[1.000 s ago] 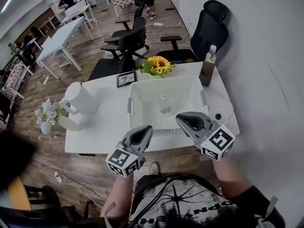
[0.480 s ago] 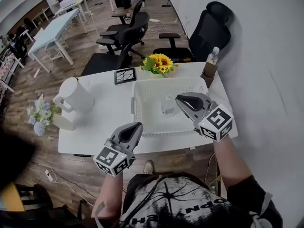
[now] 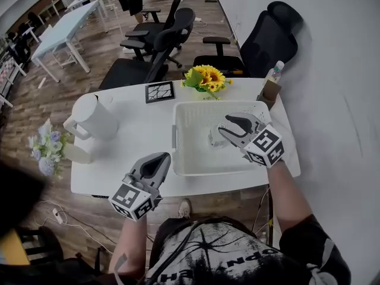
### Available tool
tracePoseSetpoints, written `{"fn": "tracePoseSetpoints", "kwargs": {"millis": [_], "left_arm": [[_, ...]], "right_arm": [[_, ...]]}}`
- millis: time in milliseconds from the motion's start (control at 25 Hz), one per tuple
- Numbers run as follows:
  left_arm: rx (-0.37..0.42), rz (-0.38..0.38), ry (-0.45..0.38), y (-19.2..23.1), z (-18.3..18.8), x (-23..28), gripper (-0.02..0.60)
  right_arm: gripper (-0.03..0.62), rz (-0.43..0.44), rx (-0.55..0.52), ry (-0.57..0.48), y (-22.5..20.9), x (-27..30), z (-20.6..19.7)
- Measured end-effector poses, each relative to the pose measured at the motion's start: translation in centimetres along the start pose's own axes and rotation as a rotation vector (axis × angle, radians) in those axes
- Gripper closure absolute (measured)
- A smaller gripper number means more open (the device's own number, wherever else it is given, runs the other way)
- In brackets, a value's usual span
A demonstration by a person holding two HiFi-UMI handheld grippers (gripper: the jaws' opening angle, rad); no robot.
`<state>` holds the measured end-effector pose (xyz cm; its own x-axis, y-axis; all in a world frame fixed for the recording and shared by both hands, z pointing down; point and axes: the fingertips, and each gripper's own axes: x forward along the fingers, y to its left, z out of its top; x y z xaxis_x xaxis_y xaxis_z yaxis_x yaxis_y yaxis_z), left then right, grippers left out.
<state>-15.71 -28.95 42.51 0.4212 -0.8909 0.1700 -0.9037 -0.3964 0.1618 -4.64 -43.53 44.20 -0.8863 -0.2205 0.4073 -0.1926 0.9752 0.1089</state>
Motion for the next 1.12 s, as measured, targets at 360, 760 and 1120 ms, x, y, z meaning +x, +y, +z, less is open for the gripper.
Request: {"fn": "tracePoseSetpoints", "kwargs": {"millis": [360,760,1120], "left_arm": [[-0.028,-0.003,0.052,2.8,-1.7,0.9,0.571],[-0.064,-0.021,0.068,4.1,-3.1,2.4,0.571],[-0.076,-0.014,0.069,4.5,-3.6,2.4,0.571]], "right_arm": [[0.419,0.015,0.062,0.076,-0.9,2.9,-3.9],[0.419,0.059,0.160,0.072,-0.9,3.6,-5.0],[0.425,0.062,0.112,0.106,-0.5,4.2,-5.7]]}}
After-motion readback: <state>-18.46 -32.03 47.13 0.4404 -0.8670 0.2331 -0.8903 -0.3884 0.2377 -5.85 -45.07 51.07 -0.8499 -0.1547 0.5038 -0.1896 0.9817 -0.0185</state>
